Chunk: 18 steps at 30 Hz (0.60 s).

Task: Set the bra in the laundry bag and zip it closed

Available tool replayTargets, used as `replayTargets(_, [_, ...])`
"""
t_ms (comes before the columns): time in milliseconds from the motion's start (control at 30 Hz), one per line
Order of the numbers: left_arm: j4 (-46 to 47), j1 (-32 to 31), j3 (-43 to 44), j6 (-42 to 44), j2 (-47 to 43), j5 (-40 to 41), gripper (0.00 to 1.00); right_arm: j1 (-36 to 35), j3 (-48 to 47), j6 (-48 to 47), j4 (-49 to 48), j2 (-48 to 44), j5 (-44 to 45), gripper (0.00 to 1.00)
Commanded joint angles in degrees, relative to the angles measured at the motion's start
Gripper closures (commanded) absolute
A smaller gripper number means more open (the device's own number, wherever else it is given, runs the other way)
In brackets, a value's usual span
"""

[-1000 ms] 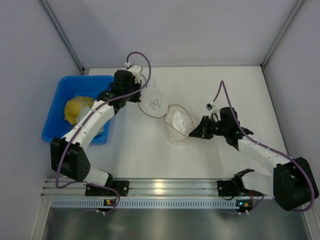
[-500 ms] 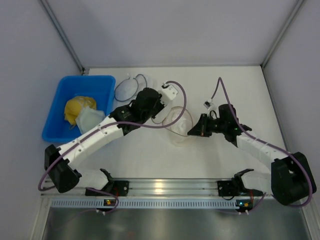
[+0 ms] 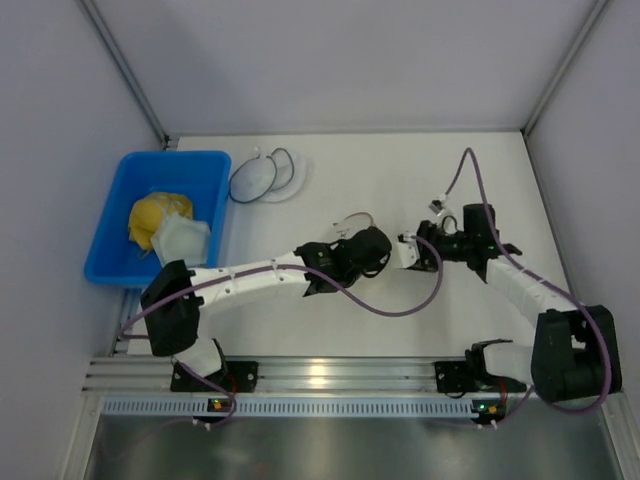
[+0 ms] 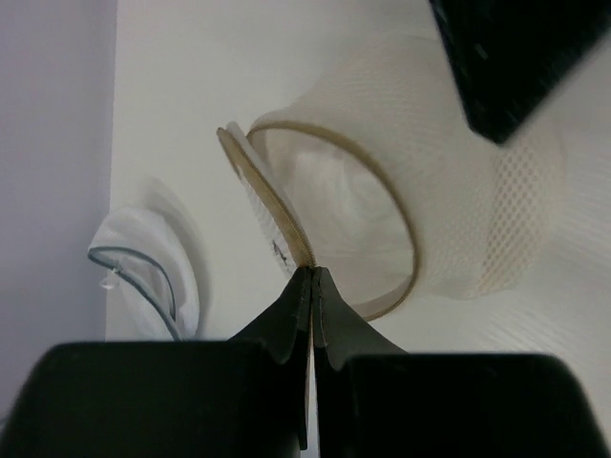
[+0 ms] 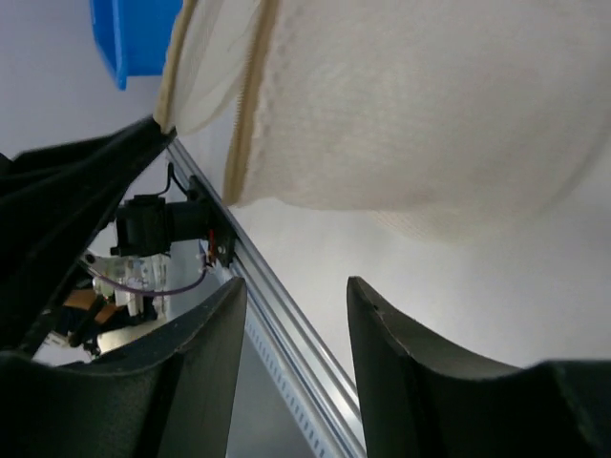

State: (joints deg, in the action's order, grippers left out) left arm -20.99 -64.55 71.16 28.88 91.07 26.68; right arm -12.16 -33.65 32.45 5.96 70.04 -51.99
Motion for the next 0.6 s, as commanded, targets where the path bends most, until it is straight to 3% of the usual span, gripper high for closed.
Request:
replayTargets(0, [4.47, -1.80, 3.81, 0.83, 2.52, 0.31, 1.00, 11.17, -5.72, -13.26, 17.54, -1.66, -5.67, 0.53])
replayTargets(100, [4.38, -2.33, 5.65, -1.02, 4.12, -4.43, 1.00, 25.39, -8.00, -22.23, 25.38, -2.28, -6.55, 0.50])
replayTargets(133, [4.30, -2.59, 5.92, -1.11, 4.38, -7.31, 0.88, 27.09, -8.88, -25.38, 26.64, -1.32, -6.11, 0.49])
replayTargets(167, [4.29, -2.68, 5.92, -1.72, 4.38, -8.47, 0.83, 28.41, -10.20, -26.81, 27.52, -0.61, -6.20, 0.49])
replayTargets(200, [3.95, -2.68, 5.66, -2.25, 4.12, -9.96, 0.77, 29.12, -10.90, -27.95, 28.31, 0.00, -6.02, 0.50])
replayTargets(233, [3.16, -2.68, 5.40, -2.43, 3.60, -11.98, 0.64, 29.91, -11.35, -28.92, 28.84, 1.31, -5.33, 0.50])
replayTargets(333, [1.40, -2.59, 3.38, -3.65, 0.52, -19.28, 0.46, 30.01, -11.79, -29.37, 26.41, 1.94, -5.23, 0.51])
replayTargets(433, [-1.41, -2.51, 2.24, -6.63, -2.38, -21.84, 0.43, 29.74, -13.45, -29.19, 23.23, 2.46, -4.45, 0.49])
replayTargets(533, [-1.68, 1.33, 0.39, -17.77, -8.34, -26.40, 0.39, 27.12, -21.43, -34.26, 24.88, 5.79, -1.73, 0.48])
replayTargets(567, [-1.51, 3.36, -0.57, -25.38, -12.45, -29.46, 0.36, 25.97, -26.16, -35.16, 26.81, 6.68, -0.84, 0.48])
